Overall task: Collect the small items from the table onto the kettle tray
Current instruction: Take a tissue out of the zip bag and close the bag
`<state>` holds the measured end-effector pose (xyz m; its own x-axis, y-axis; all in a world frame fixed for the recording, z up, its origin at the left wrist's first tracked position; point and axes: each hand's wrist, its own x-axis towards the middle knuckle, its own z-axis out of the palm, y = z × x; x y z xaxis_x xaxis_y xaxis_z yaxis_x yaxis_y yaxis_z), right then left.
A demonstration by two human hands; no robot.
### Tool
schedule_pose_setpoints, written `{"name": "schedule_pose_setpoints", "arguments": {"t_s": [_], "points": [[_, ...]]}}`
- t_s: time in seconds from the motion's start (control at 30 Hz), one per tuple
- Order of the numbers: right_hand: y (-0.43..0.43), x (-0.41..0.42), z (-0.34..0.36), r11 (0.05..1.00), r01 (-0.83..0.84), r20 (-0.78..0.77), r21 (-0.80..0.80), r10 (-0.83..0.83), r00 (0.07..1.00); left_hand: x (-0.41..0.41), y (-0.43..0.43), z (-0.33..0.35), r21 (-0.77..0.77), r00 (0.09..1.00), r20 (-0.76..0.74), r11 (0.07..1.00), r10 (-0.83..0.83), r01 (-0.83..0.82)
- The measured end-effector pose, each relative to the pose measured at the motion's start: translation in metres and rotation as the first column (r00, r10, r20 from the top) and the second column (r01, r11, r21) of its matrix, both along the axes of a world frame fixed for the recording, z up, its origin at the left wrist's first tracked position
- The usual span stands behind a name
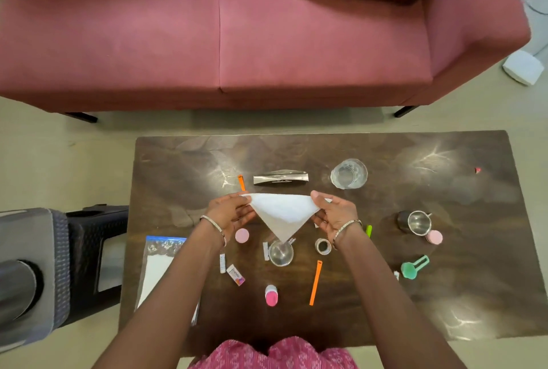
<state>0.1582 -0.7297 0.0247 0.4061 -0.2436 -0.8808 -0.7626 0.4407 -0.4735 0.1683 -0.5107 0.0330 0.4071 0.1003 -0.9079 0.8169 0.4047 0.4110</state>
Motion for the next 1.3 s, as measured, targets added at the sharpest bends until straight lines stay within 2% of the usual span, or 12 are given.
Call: {"name": "schedule_pose_setpoints", "arguments": {"t_s": [0.13, 0.3, 0.5, 0.8, 1.1, 1.23, 1.3], "points": [[-0.001, 0.035, -0.032, 0.994, 0.111, -0.012, -0.004, -0.112, 0.994, 0.03, -0.008, -0.033, -0.023, 0.991, -0.096, 0.995, 0.093, -0.096], [0.0, 0.071, -0.067, 0.991, 0.13, -0.071, 0.019, -0.129, 0.989, 0.058, -0.014, -0.075, 0.004, 0.976, -0.161, 0.989, 0.146, -0.148], [-0.005, 0.087, -0.101, 0.972, 0.198, -0.18, 0.129, -0.173, 0.968, 0.072, -0.021, -0.116, 0.04, 0.971, -0.201, 0.991, 0.131, -0.125], [-0.006, 0.083, -0.142, 0.962, 0.253, -0.277, 0.103, -0.217, 0.936, 0.077, -0.021, -0.155, 0.118, 0.958, -0.267, 0.991, 0.1, -0.07], [-0.008, 0.081, -0.148, 0.975, 0.212, -0.285, 0.072, -0.184, 0.941, 0.07, -0.015, -0.17, 0.268, 0.976, -0.214, 0.963, 0.031, 0.028], [-0.01, 0.076, -0.147, 0.982, 0.184, -0.275, 0.048, -0.164, 0.947, 0.064, -0.013, -0.173, 0.396, 0.992, -0.119, 0.915, -0.028, 0.073], [-0.009, 0.075, -0.148, 0.983, 0.185, -0.243, 0.021, -0.174, 0.954, 0.061, -0.014, -0.172, 0.407, 0.994, -0.08, 0.907, -0.078, 0.104]]}}
